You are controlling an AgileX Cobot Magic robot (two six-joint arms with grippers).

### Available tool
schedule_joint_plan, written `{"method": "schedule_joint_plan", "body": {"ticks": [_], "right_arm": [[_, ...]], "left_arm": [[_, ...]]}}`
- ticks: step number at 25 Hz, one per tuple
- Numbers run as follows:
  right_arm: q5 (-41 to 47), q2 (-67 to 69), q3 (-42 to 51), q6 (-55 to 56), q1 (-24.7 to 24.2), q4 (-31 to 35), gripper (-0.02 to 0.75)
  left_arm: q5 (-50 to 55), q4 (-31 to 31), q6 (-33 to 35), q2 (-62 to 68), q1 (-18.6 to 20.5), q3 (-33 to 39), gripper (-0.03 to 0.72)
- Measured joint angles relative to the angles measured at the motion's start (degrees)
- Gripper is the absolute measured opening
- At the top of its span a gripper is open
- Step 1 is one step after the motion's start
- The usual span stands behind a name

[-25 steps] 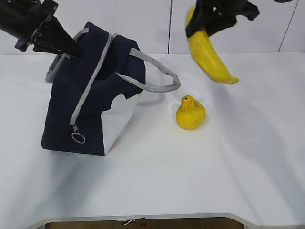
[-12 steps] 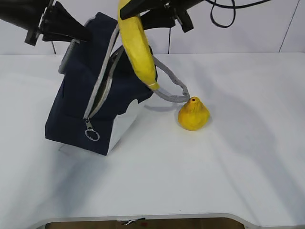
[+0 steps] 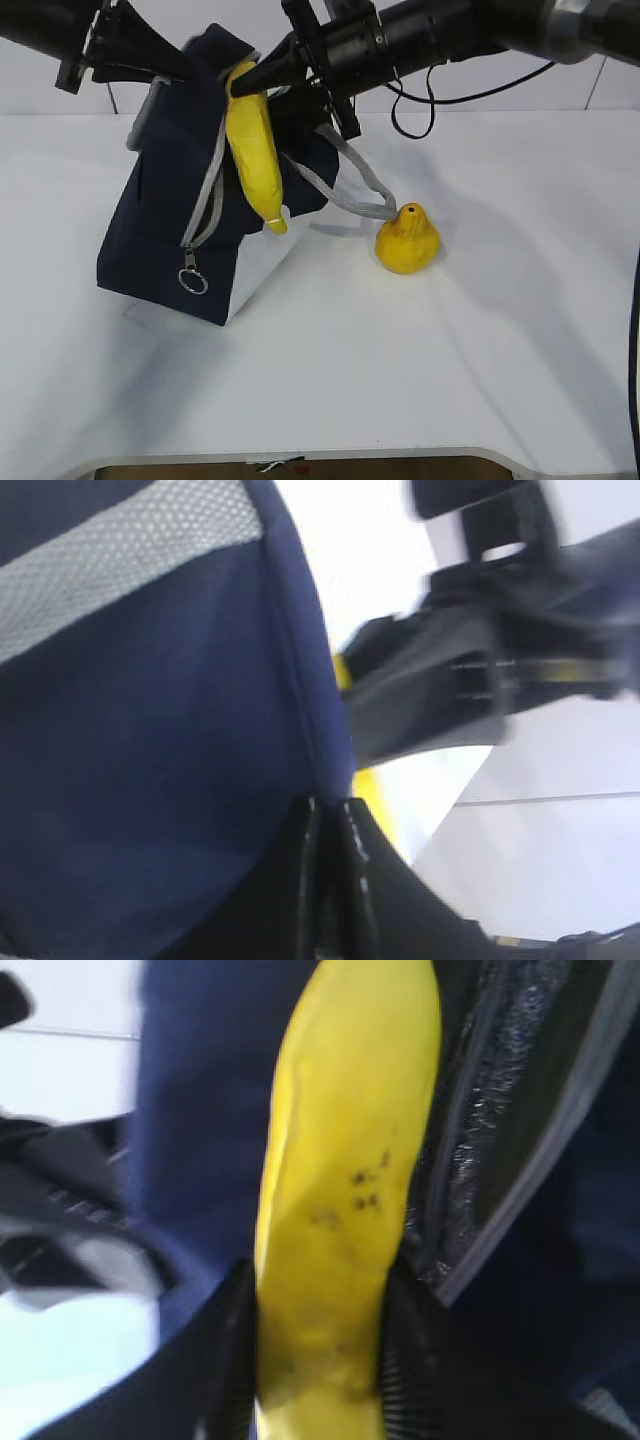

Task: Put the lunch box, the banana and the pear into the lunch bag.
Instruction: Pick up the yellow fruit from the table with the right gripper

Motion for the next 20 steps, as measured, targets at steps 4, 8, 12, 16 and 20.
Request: {"method": "schedule_joint_plan", "body": {"ticks": [4, 8, 12, 16, 20], "right_arm": [[-0.4, 2.8, 0.0, 0.0, 0.0, 2.5, 0.26], [-0.6, 4.3, 0.0, -0.3, 0.0, 9.8, 0.26], [-0.9, 4.3, 0.0, -1.0, 0.0, 15.6, 0.26], [-0.9, 4.3, 0.0, -1.2, 0.0, 18.3, 0.26], [-1.1, 4.3, 0.0, -1.4, 0.0, 21.5, 0.26]], "left_arm": [[0.0, -1.2, 0.0, 0.0, 0.0, 0.0, 0.003], [0.0, -1.2, 0.0, 0.0, 0.0, 0.0, 0.003], [0.0, -1.2, 0.0, 0.0, 0.0, 0.0, 0.003], [0.0, -0.8, 0.0, 0.0, 0.0, 0.0, 0.003], [-0.1, -0.6, 0.0, 0.0, 0.0, 0.0, 0.003]]}}
